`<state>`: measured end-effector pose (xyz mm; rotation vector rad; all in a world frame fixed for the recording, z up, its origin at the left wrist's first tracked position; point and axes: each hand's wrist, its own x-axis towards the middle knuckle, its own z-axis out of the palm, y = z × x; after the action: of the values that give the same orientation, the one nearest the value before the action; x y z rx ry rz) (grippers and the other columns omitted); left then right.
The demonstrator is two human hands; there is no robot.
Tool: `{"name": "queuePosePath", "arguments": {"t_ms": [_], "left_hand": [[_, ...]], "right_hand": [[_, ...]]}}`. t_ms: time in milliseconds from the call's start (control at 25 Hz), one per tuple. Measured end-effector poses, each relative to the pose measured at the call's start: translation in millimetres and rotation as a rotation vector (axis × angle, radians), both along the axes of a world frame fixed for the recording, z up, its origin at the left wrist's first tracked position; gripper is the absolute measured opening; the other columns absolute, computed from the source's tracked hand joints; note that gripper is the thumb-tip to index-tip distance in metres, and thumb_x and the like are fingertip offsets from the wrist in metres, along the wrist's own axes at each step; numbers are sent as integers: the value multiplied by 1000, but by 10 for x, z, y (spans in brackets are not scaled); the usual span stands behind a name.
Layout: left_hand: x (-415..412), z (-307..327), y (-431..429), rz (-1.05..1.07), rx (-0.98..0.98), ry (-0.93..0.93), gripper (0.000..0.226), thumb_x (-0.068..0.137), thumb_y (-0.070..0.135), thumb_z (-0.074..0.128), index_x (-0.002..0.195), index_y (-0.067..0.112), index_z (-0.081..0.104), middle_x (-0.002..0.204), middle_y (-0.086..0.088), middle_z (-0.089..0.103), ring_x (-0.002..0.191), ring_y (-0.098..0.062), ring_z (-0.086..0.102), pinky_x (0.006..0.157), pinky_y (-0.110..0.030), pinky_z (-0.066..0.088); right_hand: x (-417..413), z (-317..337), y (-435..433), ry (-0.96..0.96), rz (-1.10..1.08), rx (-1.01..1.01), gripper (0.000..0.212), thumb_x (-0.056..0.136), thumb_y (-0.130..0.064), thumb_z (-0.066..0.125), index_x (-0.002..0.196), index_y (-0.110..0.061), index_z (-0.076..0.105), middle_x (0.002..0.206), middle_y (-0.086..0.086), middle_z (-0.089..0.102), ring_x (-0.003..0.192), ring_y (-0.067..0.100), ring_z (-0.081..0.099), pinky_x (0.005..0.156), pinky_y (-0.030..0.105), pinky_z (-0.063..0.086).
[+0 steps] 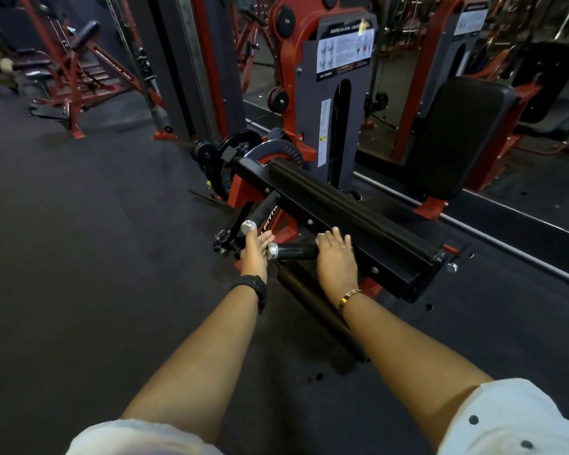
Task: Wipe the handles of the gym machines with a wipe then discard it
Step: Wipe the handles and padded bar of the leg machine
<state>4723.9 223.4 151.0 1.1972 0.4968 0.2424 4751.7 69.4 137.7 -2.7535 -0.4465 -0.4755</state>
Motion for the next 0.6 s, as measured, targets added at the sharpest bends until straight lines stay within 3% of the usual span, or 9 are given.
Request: {"name": "queuePosePath", "arguments": {"t_ms": [80,160,240,320,480,600], "left_hand": [[2,-11,10,-7,0,7,48,98,47,33,110,12,64,128,-13,60,104,-11,59,88,-21,43],[-8,-3,22,-14,15,16,54,96,52,35,108,10,67,121,-12,65,109,-16,60,101,-30,42],[-21,8,18,-22,16,22,55,95,54,36,109,11,67,119,-12,66,113,-19,60,106,-36,40],[-28,23,12,-18,-5,11,50,97,50,34,110,12,64,126,-12,62,112,-16,58,103,-30,41],[-40,33,-7,-4,-18,10,47,98,49,34,109,14,63,126,-10,61,109,-13,57,99,-25,41],[-41,48,-12,1,-25,21,53,99,47,32,118,8,61,127,-11,60,110,-14,56,92,-23,42]], "right_hand": [[-166,-3,346,-12,158,39,57,90,2,43,144,-8,32,151,12,31,144,24,18,118,39,8],[-360,-26,544,-11,423,34,62,89,6,42,148,-7,26,155,13,21,145,24,13,118,36,1],[-393,-82,406,-110,547,-38,65,85,10,51,145,-3,30,153,15,26,143,28,21,117,39,6],[-290,-190,57,-173,448,-60,70,76,16,57,141,0,38,148,19,35,138,33,32,114,46,19],[-170,-301,-323,-81,110,54,70,86,13,36,149,-5,12,157,15,11,146,28,8,118,38,-2],[-232,-199,67,-48,141,96,68,81,14,43,146,-1,26,152,20,26,142,31,23,116,41,11]]}}
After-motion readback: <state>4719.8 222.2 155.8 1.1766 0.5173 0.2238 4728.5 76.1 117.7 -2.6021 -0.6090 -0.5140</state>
